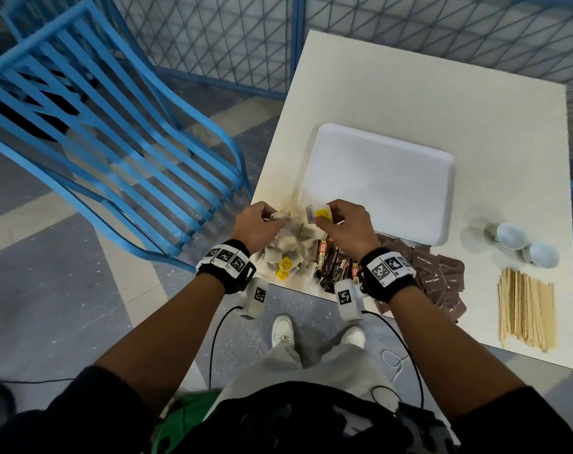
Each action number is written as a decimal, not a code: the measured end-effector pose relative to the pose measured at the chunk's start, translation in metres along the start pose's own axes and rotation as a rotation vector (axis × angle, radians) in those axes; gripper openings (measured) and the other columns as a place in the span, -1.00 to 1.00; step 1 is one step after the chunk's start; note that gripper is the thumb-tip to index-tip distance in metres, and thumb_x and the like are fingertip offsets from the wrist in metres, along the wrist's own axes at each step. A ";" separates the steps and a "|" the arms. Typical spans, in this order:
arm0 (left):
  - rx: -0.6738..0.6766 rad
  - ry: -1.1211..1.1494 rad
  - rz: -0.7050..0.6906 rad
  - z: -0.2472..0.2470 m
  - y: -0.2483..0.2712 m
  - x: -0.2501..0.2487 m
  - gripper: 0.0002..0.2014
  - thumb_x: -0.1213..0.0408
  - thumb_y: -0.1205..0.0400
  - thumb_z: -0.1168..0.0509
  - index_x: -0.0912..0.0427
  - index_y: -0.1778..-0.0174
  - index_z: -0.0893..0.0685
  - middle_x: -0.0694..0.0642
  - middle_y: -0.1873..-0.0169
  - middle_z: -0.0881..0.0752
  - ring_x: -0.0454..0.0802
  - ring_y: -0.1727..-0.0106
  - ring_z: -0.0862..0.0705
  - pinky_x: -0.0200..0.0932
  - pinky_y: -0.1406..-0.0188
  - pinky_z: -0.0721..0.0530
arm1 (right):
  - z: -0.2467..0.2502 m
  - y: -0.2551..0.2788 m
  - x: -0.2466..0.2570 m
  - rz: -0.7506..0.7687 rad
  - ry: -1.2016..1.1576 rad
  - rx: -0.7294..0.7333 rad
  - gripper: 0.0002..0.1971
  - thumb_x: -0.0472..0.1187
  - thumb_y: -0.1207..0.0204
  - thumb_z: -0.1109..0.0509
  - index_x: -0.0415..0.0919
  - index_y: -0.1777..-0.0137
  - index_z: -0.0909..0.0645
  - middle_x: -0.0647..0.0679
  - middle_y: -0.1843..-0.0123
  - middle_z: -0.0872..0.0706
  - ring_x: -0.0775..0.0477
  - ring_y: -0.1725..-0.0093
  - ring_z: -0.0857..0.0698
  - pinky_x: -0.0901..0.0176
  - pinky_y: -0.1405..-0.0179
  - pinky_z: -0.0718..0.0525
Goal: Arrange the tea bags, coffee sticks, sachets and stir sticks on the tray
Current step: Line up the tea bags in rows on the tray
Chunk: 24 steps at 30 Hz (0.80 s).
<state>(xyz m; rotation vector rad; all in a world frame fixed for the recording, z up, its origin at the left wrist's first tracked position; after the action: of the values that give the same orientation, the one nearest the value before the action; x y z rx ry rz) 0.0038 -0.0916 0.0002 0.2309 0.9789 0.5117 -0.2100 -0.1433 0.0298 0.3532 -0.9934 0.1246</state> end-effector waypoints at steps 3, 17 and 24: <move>0.009 0.118 0.026 -0.009 0.005 -0.010 -0.89 0.17 -0.60 -0.46 0.04 0.19 -0.67 -0.03 0.33 -0.71 -0.09 0.31 -0.64 -0.21 0.35 -0.56 | 0.003 0.002 0.010 0.017 -0.044 0.052 -0.77 -0.14 -0.47 -0.58 -0.04 0.34 -0.61 0.17 0.45 -0.60 0.19 0.43 -0.49 0.42 0.37 -0.43; 0.231 0.930 0.243 -0.047 0.018 -0.066 -0.84 0.34 -0.71 -0.37 0.41 -0.01 -0.70 0.27 0.31 -0.71 0.11 0.25 -0.74 -0.06 0.22 -0.81 | 0.022 -0.024 0.036 0.114 -0.013 0.159 -0.71 -0.13 -0.38 -0.67 -0.17 -0.04 -0.74 -0.02 0.27 -0.75 0.13 0.32 -0.67 0.53 0.36 -0.49; -0.055 0.865 0.271 -0.017 0.020 -0.040 -0.91 0.45 -0.76 -0.28 0.22 0.02 -0.64 0.20 0.25 -0.68 0.10 0.22 -0.79 -0.06 0.29 -0.77 | 0.017 -0.041 0.038 0.193 0.043 0.193 -0.87 -0.29 -0.50 -0.50 -0.11 -0.02 -0.73 0.10 0.26 -0.74 0.25 0.30 -0.65 0.57 0.21 -0.48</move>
<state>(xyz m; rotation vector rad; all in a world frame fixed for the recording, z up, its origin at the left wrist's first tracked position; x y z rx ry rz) -0.0346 -0.0956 0.0278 0.0845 1.7836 0.9203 -0.1922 -0.1897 0.0609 0.4286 -0.9745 0.4033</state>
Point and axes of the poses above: each hand's wrist, its own y-axis away from the middle knuckle, its own z-axis out of the back of the hand, x = y × z, the point moved 7 cm from there along -y, towards the middle knuckle
